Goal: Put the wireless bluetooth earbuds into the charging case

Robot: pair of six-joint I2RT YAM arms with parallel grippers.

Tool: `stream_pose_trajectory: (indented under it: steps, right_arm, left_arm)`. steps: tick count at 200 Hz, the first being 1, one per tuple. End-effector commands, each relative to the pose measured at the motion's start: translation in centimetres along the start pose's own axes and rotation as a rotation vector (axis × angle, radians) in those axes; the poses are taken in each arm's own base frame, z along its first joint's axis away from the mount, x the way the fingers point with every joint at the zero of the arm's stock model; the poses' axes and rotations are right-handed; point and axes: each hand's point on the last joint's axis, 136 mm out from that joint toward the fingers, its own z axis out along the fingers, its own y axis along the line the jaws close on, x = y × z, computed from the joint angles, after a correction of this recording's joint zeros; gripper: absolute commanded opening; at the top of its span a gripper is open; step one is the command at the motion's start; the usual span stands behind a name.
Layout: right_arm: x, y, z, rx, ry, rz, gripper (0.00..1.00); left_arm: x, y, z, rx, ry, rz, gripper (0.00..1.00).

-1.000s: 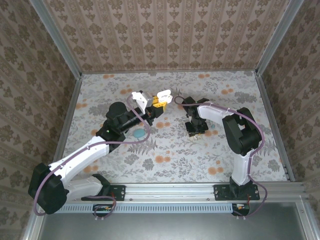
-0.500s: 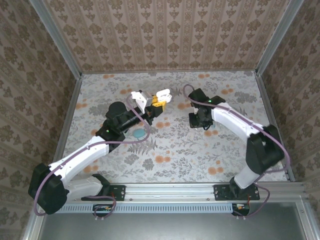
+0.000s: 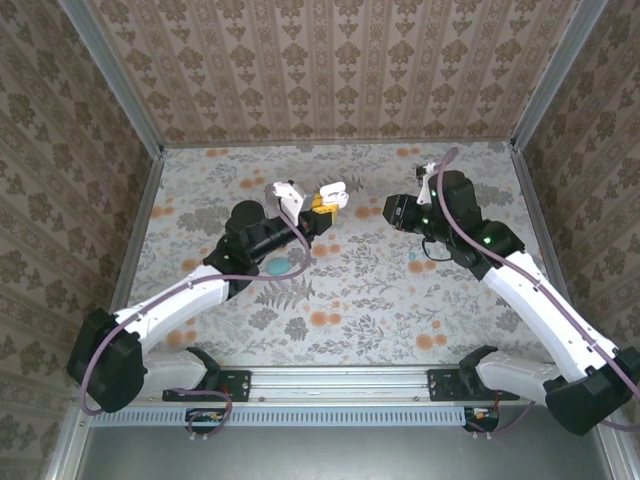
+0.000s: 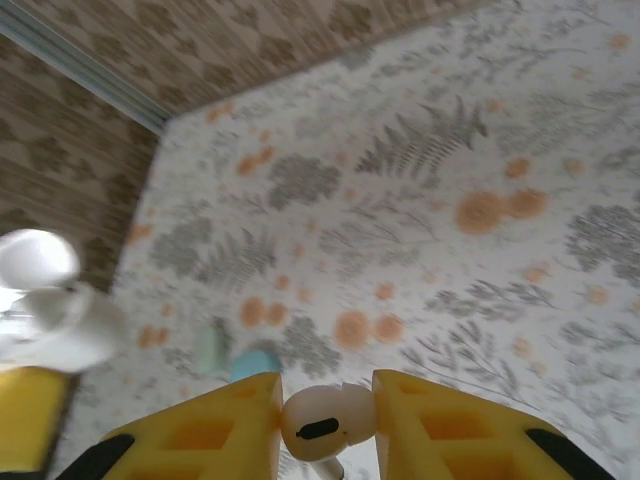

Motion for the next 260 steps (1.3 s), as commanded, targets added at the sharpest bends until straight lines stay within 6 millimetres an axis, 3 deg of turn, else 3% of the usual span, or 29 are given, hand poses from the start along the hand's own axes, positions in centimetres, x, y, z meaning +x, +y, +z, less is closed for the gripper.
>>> stream_pose_trajectory:
  steps: [1,48,113,215,260]
  right_arm:
    - [-1.8,3.4,-1.2,-0.187,-0.109,0.072,0.31]
    - [-3.4,5.2,-2.7,-0.298,-0.175,0.146,0.31]
    - [-3.6,7.8,-1.9,-0.431,-0.126,0.260,0.32]
    - [-2.8,8.0,-0.3,-0.425,-0.106,0.250,0.31]
    - [-1.8,7.4,0.5,-0.233,-0.121,0.107,0.31]
  left_arm:
    - [-2.0,-0.4,0.5,0.023,-0.073,0.003,0.22]
    - [-1.5,-1.1,1.4,0.029,-0.063,0.026,0.22]
    - [-1.7,-2.1,2.0,0.043,-0.070,0.043,0.22]
    - [-2.3,-2.3,1.9,0.030,-0.091,0.067,0.23]
    - [-2.5,-2.3,1.9,0.026,-0.097,0.066,0.23]
